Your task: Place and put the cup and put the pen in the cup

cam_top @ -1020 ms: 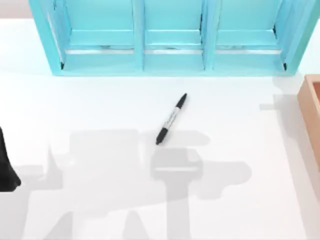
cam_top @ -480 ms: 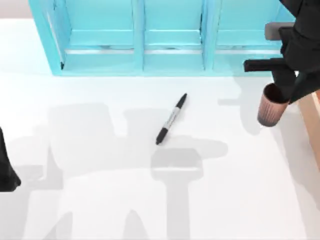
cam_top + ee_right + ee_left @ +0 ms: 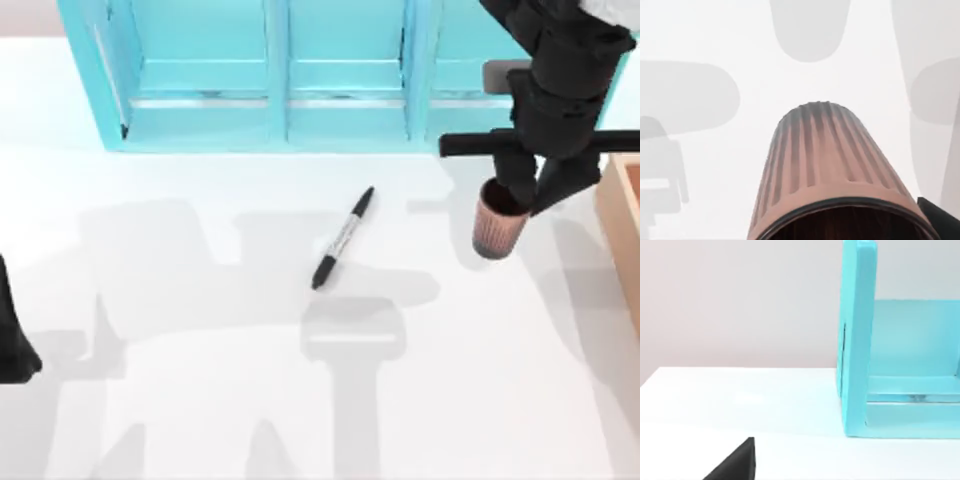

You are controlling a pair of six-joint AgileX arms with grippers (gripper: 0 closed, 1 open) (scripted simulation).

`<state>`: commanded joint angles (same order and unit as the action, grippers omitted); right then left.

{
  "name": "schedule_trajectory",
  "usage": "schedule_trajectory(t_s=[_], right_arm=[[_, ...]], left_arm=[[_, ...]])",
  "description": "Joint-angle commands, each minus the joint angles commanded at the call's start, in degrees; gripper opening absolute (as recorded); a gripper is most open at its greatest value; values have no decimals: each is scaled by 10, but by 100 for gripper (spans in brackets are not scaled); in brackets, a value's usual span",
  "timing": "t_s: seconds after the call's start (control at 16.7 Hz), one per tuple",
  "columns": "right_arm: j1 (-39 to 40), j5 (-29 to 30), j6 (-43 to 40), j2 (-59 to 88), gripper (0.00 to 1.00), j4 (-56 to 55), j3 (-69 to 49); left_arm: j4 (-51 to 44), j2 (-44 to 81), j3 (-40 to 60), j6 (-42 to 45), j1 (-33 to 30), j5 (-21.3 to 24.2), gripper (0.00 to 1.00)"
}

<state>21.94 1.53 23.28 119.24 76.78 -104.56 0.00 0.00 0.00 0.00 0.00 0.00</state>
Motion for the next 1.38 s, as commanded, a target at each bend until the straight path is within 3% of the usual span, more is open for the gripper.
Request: schedule_trajectory(t_s=[0.6, 1.38], right_arm=[[8, 2, 5, 12, 0, -94, 78], [8, 2, 5, 12, 98, -94, 78]], left_arm=[[0, 0, 0, 0, 0, 0, 100], [0, 0, 0, 0, 0, 0, 100]])
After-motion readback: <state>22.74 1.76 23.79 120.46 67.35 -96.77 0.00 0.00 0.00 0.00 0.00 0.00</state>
